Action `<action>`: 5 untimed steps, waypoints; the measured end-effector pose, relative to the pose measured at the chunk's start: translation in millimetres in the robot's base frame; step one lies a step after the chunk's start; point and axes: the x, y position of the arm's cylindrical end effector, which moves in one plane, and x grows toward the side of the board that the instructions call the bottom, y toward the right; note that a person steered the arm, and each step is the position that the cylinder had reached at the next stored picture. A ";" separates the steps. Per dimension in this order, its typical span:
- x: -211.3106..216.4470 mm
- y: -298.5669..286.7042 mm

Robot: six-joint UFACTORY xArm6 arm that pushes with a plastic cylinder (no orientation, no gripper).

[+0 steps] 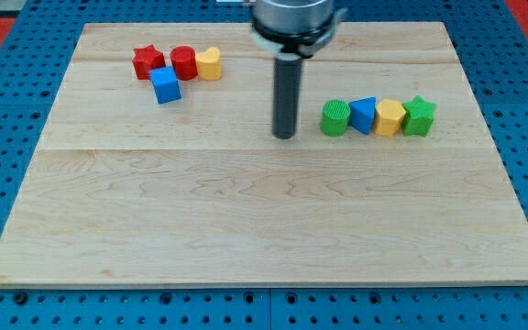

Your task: Move the blue cube right a bit

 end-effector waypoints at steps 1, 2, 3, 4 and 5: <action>-4.4 -86.9; -27.9 -161.6; -62.7 -191.5; -87.1 -173.8; -90.9 -147.1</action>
